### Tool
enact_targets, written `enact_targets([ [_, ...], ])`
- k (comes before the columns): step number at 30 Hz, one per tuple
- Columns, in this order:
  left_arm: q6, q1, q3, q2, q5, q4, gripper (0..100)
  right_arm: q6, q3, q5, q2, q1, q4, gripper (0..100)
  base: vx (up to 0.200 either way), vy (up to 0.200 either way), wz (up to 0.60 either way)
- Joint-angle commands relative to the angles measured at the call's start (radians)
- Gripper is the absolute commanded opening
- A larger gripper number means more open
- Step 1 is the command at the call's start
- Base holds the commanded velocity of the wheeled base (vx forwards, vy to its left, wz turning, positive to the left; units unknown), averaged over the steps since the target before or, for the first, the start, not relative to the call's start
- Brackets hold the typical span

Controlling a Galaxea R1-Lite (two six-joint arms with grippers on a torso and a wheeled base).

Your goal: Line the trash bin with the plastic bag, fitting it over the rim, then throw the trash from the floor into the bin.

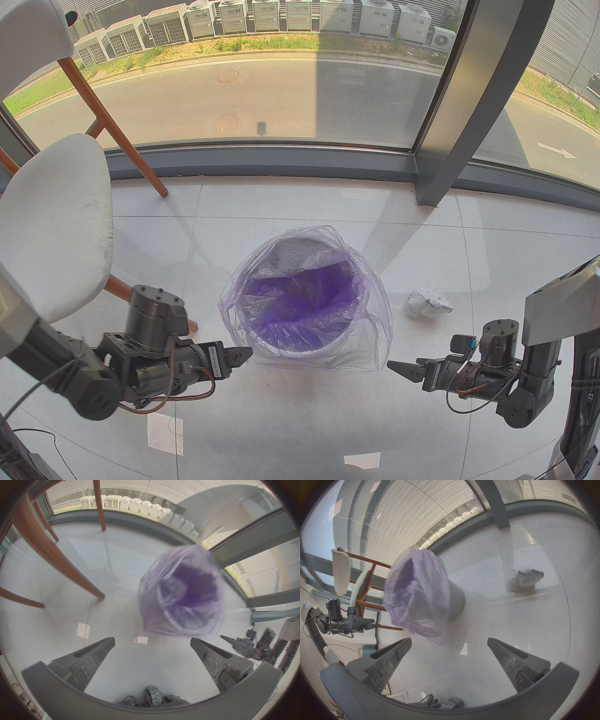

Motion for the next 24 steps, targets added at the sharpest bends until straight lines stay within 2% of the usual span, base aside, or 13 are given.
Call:
enact_targets([
  [1, 0.039, 0.036, 0.068, -0.274, -0.076, -0.03, 100, -0.09, 0.031, 0.094, -0.167, -0.062, -0.007, 100, 0.0, 0.0, 0.0],
  [3, 0.061, 0.048, 0.062, -0.271, -0.076, -0.031, 100, -0.093, 0.036, 0.102, -0.165, -0.062, -0.005, 100, 0.0, 0.0, 0.0],
  [4, 0.114, 0.073, 0.036, -0.267, -0.076, -0.034, 100, -0.101, 0.042, 0.105, -0.157, -0.056, -0.005, 100, 0.0, 0.0, 0.0],
  [6, 0.165, 0.1, -0.017, -0.245, -0.077, -0.034, 100, -0.104, 0.051, 0.101, -0.151, -0.047, -0.007, 100, 0.0, 0.0, 0.0],
  [13, 0.286, 0.111, -0.158, -0.095, -0.079, -0.04, 100, -0.103, 0.103, 0.073, -0.184, -0.01, -0.008, 100, 0.0, 0.0, 0.0],
  [15, 0.363, 0.109, -0.194, -0.01, -0.079, -0.092, 100, -0.103, 0.134, 0.052, -0.203, 0.004, -0.008, 100, 0.0, 0.0, 0.0],
  [17, 0.392, 0.111, -0.205, 0.036, -0.082, -0.135, 100, -0.103, 0.148, 0.048, -0.211, 0.005, -0.008, 100, 0.0, 0.0, 0.0],
  [18, 0.416, 0.111, -0.219, 0.094, -0.092, -0.2, 100, -0.103, 0.163, 0.048, -0.222, 0.005, -0.007, 100, 0.0, 0.0, 0.0],
  [24, 0.442, 0.106, -0.27, 0.261, -0.103, -0.413, 100, -0.103, 0.206, 0.048, -0.257, 0.005, -0.007, 100, 0.0, 0.0, 0.0],
])
